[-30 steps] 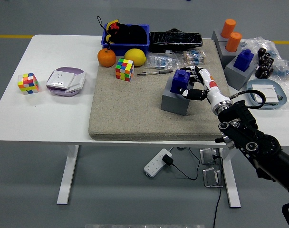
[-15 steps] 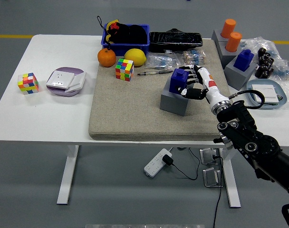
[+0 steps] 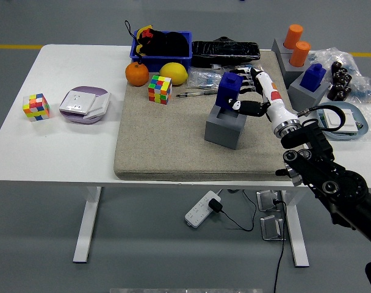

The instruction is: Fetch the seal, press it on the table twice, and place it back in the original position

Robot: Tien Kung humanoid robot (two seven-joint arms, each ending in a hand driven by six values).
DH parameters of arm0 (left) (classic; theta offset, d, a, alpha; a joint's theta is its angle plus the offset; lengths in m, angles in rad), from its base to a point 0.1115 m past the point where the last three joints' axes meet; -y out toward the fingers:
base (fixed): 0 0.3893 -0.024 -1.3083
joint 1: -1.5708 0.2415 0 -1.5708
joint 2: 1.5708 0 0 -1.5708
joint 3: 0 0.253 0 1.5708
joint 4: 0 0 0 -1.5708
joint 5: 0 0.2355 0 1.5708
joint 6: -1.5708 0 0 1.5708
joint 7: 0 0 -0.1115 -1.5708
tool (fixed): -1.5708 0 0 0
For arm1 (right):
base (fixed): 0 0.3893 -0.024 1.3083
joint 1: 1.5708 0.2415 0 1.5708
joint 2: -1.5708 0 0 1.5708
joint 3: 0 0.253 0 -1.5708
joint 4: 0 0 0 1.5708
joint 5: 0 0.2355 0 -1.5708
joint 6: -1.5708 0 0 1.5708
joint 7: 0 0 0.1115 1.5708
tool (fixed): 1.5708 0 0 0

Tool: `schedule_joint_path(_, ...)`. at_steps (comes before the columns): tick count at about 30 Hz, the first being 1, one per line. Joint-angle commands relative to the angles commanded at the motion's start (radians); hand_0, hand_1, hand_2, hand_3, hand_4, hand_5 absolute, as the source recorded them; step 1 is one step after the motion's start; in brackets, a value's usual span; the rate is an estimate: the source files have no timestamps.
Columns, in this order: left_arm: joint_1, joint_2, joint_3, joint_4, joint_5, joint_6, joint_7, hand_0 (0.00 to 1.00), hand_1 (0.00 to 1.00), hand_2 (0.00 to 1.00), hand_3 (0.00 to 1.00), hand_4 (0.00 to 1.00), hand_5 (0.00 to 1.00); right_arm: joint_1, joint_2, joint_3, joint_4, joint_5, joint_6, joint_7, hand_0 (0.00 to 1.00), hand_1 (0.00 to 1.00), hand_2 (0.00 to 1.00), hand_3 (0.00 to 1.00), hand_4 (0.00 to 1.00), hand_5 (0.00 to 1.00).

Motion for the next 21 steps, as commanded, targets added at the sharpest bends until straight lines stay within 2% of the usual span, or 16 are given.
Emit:
schedule_joint_path(5, 0.002, 0.0, -0.005, 0.001, 0.002, 0.002, 0.0, 0.824, 0.791, 0.756, 0.813, 0.728, 0.363, -0.03, -0.053, 0.053, 0.048, -0.033, 0.001, -0.014, 0.557, 0.408, 0.429, 0.472, 0.724, 0.002)
schedule_joint_path(11, 0.004, -0.001, -0.007, 0.003, 0.003, 0.003, 0.001, 0.824, 0.791, 0.757, 0.812, 0.728, 0.363, -0.076, -0.105, 0.109, 0.044, -0.033, 0.004, -0.015, 0.557, 0.407, 0.428, 0.472, 0.721, 0.002)
schedule_joint_path(14, 0.004, -0.002, -0.011, 0.002, 0.005, 0.003, 0.001, 0.824, 0.791, 0.757, 0.812, 0.728, 0.363, -0.1, -0.117, 0.126, 0.032, -0.027, 0.003, -0.009, 0.557, 0.407, 0.428, 0.472, 0.721, 0.002)
schedule_joint_path(21, 0.005, -0.004, -0.013, 0.001, 0.009, 0.002, 0.0, 0.824, 0.79, 0.757, 0.813, 0.728, 0.363, -0.152, -0.111, 0.141, -0.014, -0.012, 0.007, 0.007, 0.558, 0.407, 0.429, 0.471, 0.72, 0.002)
